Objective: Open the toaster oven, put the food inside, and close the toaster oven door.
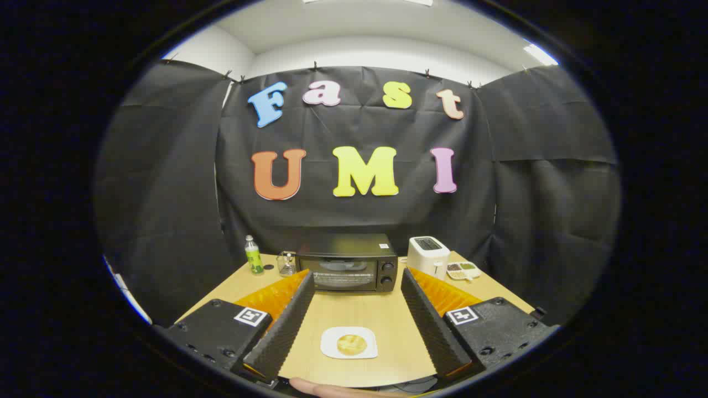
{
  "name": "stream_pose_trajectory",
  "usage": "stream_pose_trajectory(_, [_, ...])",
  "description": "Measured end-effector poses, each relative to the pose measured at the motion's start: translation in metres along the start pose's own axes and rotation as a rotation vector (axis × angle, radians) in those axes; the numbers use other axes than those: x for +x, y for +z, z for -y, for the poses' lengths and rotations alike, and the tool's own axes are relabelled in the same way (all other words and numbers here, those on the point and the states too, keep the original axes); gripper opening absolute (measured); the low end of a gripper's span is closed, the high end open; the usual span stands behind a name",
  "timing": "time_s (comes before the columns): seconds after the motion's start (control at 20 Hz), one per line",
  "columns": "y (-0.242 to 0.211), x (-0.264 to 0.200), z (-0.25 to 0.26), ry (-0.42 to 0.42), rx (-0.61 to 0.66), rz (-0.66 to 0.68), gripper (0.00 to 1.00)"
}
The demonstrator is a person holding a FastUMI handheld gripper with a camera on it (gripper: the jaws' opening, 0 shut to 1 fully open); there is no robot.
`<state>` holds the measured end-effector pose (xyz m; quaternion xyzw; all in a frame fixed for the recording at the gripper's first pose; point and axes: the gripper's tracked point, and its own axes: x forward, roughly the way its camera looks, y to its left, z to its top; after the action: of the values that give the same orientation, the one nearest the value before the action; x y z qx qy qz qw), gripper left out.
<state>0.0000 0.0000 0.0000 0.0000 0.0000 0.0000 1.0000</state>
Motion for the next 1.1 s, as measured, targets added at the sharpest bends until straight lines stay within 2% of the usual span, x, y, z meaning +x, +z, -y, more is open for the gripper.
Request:
stream_pose_trajectory(0.75, [-0.009, 0.001, -0.008, 0.018, -0.031, -0.001, 1.00])
stream_pose_trajectory(1.1, [-0.007, 0.049, -0.003, -0.032, -0.074, 0.024, 1.00])
